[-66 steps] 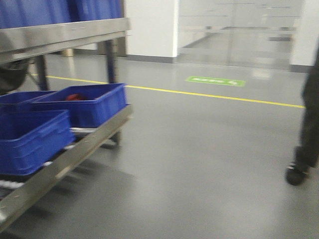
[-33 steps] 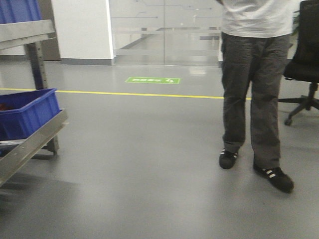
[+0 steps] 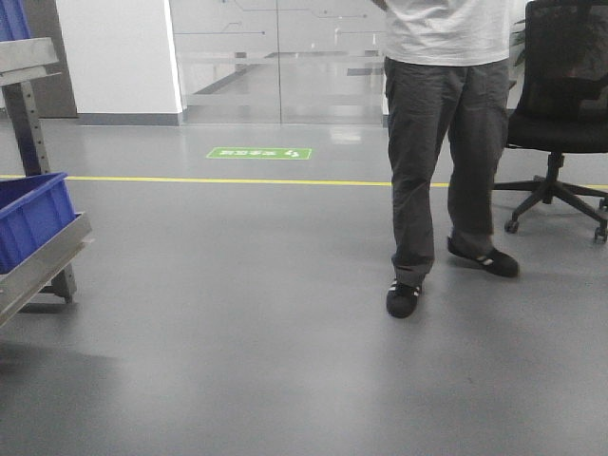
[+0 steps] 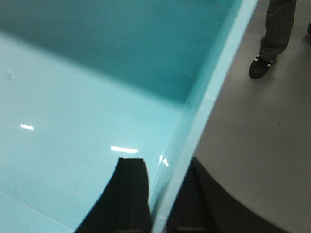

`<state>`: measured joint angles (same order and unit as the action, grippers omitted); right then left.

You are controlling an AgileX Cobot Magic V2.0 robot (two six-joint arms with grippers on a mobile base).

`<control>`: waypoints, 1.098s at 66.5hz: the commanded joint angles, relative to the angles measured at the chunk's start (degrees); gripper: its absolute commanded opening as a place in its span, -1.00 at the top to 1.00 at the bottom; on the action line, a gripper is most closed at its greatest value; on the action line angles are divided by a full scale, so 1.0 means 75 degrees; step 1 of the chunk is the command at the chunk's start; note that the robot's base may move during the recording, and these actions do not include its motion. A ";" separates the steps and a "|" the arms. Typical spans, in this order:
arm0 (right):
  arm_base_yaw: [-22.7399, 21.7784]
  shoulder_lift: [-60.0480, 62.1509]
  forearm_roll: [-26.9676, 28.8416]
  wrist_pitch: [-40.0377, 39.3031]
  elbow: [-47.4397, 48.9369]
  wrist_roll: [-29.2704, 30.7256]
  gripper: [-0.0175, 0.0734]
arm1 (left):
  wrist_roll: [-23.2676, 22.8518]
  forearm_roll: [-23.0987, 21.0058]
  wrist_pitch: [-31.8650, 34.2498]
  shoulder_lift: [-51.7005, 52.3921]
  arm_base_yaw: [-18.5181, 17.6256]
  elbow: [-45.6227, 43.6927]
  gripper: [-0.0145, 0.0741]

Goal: Fetch blue bin and place on conveyor start
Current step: 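Hold the teal bin in both grippers while the base turns away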

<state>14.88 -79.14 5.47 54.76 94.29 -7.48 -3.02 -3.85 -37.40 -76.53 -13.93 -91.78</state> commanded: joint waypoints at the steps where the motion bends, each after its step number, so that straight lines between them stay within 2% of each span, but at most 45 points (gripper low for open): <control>1: -0.0042 0.0125 -0.0111 -0.0167 0.0075 0.0260 0.95 | -0.0060 -0.0045 0.0518 0.0081 0.0011 -0.0053 0.92; 73: -0.0042 0.0125 -0.0111 -0.0179 0.0075 0.0260 0.95 | -0.0060 -0.0045 0.0518 0.0081 0.0011 -0.0053 0.92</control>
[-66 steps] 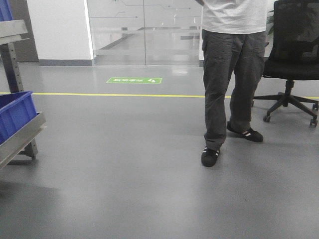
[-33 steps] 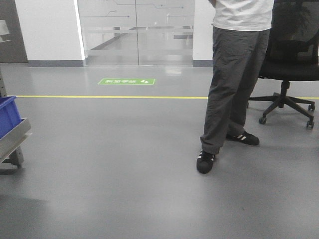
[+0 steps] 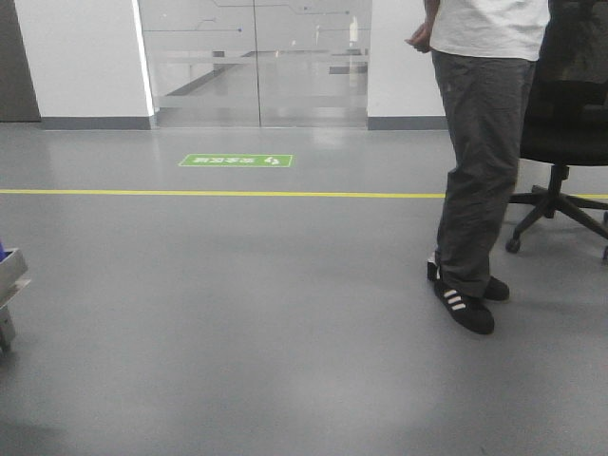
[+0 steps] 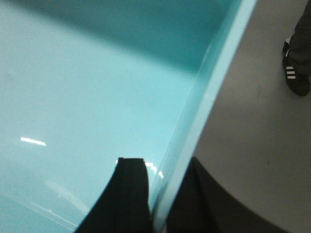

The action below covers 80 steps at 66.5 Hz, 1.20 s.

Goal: Fetch blue bin and place on conveyor start
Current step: 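Hold the teal bin in both grippers while the base turns away, then hold the teal bin while driving to the grey conveyor belt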

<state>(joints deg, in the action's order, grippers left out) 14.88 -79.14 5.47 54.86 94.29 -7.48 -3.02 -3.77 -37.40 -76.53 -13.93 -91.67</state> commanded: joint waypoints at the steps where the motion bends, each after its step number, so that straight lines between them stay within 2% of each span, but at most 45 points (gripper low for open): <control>1: -0.0042 0.0125 -0.0111 -0.0192 0.0075 0.0260 0.95 | -0.0060 -0.0056 0.0518 0.0081 0.0011 -0.0067 0.92; 80: -0.0042 0.0101 -0.0111 -0.0340 0.0075 0.0260 0.95 | -0.0060 -0.0056 0.0518 0.0081 0.0011 -0.0067 0.92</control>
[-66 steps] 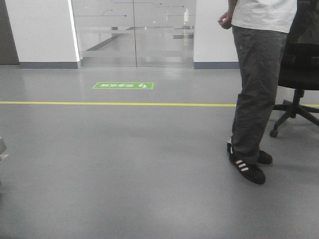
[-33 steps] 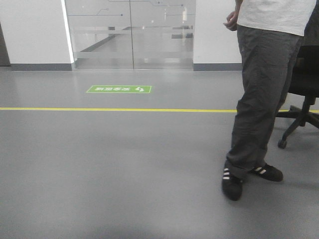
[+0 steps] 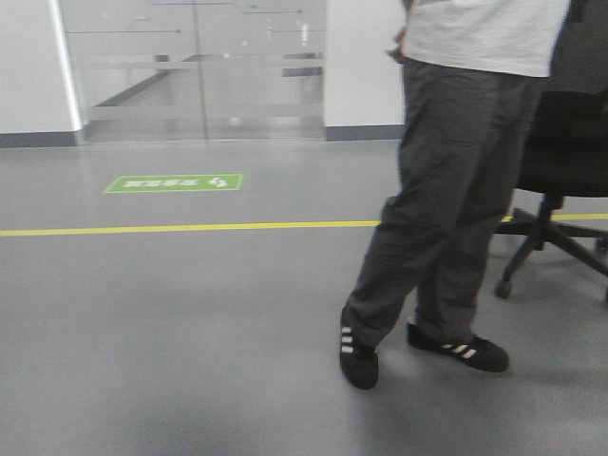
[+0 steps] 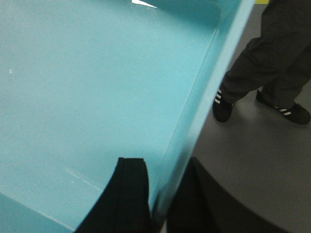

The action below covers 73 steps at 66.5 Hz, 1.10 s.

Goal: Fetch blue bin and place on conveyor start
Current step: 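Hold the teal bin while driving to the grey conveyor belt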

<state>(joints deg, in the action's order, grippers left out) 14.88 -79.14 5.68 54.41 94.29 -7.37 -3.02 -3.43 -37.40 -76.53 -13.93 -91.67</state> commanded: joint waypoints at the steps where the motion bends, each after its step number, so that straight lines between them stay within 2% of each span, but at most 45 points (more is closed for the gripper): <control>1: -0.0042 0.0082 -0.0140 -0.0297 0.0075 0.0245 0.95 | -0.0060 -0.0101 0.0518 0.0081 0.0011 -0.0067 0.92; 43: -0.0042 0.0038 -0.0140 -0.0572 0.0075 0.0245 0.95 | -0.0060 -0.0101 0.0518 0.0081 0.0011 -0.0067 0.92; 73: -0.0042 0.0038 -0.0140 -0.1284 0.0075 0.0245 0.95 | -0.0060 -0.0101 0.0518 0.0081 0.0011 -0.0067 0.92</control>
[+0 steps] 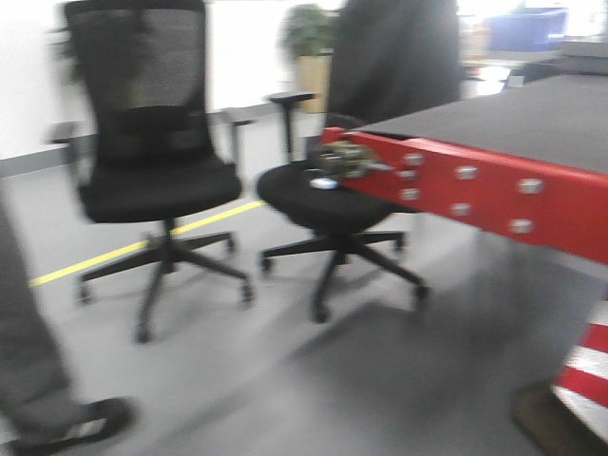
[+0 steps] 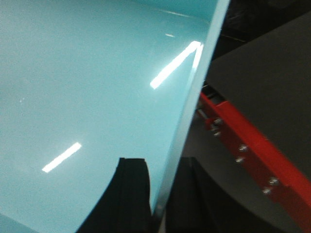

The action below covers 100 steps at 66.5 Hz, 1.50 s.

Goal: Fetch blue bin and place on conveyor start
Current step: 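Hold the teal bin while driving to the grey conveyor belt, then extend both arms to carry the teal bin over the conveyor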

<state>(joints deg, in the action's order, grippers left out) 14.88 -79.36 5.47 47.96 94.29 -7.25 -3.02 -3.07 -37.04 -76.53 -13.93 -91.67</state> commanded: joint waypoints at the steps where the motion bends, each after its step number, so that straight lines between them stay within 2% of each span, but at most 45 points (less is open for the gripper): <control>1: -0.0042 0.0068 -0.0112 -0.0424 0.0075 0.0229 0.95 | -0.0060 -0.0149 0.0470 0.0081 0.0011 -0.0067 0.92; 100: -0.0042 0.0068 -0.0112 -0.0454 0.0075 0.0229 0.95 | -0.0060 -0.0118 0.0471 0.0081 0.0011 -0.0067 0.92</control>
<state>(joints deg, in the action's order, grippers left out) 14.68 -79.36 5.11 47.18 94.29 -7.15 -3.02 -2.93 -36.96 -76.53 -13.93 -91.67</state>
